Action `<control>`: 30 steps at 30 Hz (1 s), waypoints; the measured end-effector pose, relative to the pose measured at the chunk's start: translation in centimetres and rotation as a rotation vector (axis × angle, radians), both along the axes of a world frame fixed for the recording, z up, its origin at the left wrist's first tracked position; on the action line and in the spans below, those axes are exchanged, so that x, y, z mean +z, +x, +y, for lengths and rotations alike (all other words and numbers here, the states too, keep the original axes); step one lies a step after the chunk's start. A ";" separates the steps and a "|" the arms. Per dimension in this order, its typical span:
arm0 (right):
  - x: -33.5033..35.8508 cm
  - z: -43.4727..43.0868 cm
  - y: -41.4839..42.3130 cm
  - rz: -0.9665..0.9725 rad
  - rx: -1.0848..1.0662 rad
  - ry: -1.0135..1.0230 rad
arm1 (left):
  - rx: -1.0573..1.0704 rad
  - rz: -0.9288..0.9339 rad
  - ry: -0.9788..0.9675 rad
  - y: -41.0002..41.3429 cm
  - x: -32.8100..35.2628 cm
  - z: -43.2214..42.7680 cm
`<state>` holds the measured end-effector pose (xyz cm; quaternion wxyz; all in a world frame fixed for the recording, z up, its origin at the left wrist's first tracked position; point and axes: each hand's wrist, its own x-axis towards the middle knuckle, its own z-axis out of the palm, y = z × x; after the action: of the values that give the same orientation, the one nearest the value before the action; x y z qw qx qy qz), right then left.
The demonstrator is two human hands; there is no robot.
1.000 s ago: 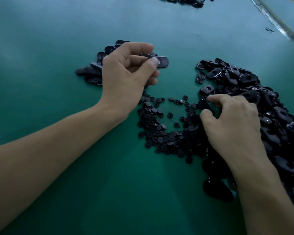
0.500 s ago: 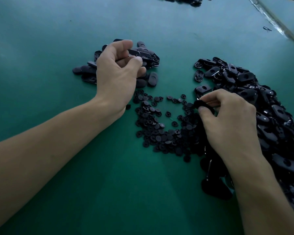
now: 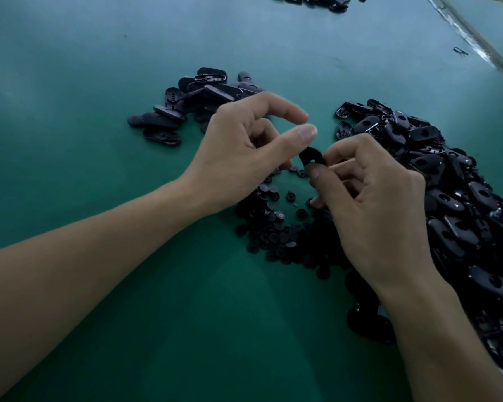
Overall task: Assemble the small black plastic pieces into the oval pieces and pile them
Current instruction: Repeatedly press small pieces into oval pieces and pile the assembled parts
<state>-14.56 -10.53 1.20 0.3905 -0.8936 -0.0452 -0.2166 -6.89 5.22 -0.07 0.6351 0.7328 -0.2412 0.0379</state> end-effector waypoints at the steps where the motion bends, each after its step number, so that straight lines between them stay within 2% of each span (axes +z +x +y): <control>1: 0.0 0.0 0.0 -0.008 0.004 -0.007 | -0.013 0.006 0.000 0.0 0.0 0.0; 6: 0.0 0.0 0.0 -0.075 -0.018 -0.024 | -0.092 0.028 -0.010 -0.1 -0.1 -0.1; 12: -0.2 -0.2 0.1 -0.090 -0.043 0.021 | -0.151 -0.053 0.051 -0.1 -0.2 0.0; 18: 0.0 -0.5 0.3 -0.001 -0.042 0.123 | -0.121 -0.045 0.002 0.3 -0.5 0.0; 30: 0.2 -0.6 0.4 -0.006 -0.111 0.191 | -0.117 -0.030 -0.025 0.2 -0.2 0.0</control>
<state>-14.15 -11.14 1.42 0.4612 -0.8528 0.0240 -0.2437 -6.66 5.19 -0.31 0.6416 0.7089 -0.2926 0.0145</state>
